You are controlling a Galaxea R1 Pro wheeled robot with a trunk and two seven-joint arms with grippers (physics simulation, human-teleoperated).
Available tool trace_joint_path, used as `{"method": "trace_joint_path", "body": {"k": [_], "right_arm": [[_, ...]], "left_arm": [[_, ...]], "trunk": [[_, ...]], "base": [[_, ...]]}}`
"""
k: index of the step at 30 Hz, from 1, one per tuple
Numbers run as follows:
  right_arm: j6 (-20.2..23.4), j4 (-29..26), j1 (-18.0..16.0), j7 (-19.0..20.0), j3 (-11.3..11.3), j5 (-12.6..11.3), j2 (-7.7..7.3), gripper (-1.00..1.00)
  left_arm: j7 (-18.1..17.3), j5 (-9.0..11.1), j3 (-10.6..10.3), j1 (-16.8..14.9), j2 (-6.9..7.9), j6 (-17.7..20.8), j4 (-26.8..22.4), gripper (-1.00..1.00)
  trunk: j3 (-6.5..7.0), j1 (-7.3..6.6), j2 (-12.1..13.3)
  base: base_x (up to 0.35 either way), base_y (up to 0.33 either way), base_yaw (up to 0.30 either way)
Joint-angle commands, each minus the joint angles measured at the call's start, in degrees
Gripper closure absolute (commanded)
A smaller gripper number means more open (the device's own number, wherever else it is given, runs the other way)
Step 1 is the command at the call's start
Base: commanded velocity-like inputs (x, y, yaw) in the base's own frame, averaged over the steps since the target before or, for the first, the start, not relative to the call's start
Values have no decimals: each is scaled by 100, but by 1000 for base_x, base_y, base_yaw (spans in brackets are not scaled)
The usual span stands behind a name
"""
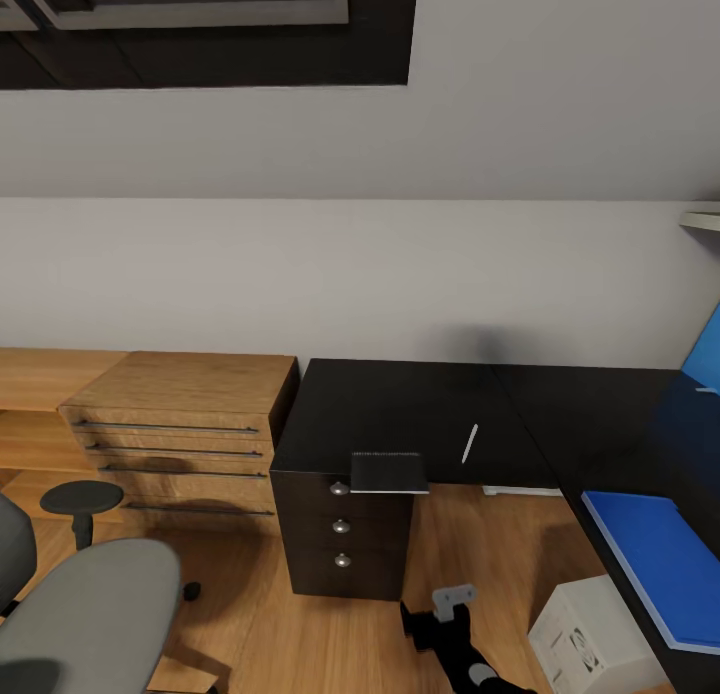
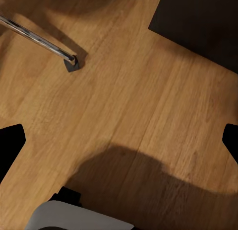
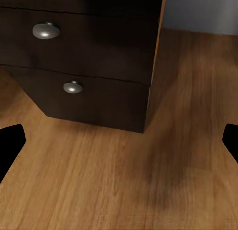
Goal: In the bedroom, organize the workspace by keeping the computer under the desk, ensuring the monitor is on the desk, placing the keyboard on the desk next to the monitor, placing the mouse on the desk next to the keyboard, moving the folder from the swivel chair onto the desk next to the mouse, stacking the notebook on top of the folder with the pen on top of the notebook, and positioning the swivel chair next to the desk.
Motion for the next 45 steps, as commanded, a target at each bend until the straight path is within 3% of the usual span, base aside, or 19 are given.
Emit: {"method": "trace_joint_path", "body": {"k": [1,2,6,11,16,20,24,34,40,45], "right_arm": [[-13,-47,-4,-1,-18,-71,-2,-100],[-13,-47,-4,-1,-18,-71,-2,-100],[19,-364,-4,4,-449,-256,-12,-100],[47,-665,-4,13,-795,-371,-18,-100],[74,-1040,-4,14,-951,-473,-19,-100],[140,-1342,-4,16,-998,-731,-20,-100],[275,-1642,-4,21,-1017,-1189,-24,-100],[782,-2334,-4,31,-1018,-2731,-93,-100],[1207,-2819,-4,38,-1008,-3520,-250,-100],[1481,-3217,-4,40,-991,-3969,-443,-100]], "left_arm": [[-28,47,8,3,-2,-1,-8,-100],[-28,47,8,3,-2,-1,-8,-100],[-28,47,8,3,-2,-1,-4,-100],[-28,47,8,3,-2,-1,-2,-100],[-28,47,7,3,-2,-1,-1,-100],[-28,47,6,3,-2,-1,-1,-100],[-28,47,4,3,-2,-1,-1,-100],[-28,47,-1,3,-7,-1,-2,-100],[-28,47,-1,3,-10,-1,-1,-100],[-28,46,-1,3,-13,-1,-1,-100]], "trunk": [[-5,0,-3],[-5,0,-3],[-5,0,-3],[-5,0,-3],[-5,0,-3],[-5,0,-3],[-5,0,-3],[-5,0,-3],[-5,0,-3],[-5,0,-3]], "base": [[0,0,0],[0,0,0],[0,0,0],[0,0,0],[0,0,0],[0,0,0],[0,0,0],[0,0,0],[0,0,0],[0,0,0]]}}
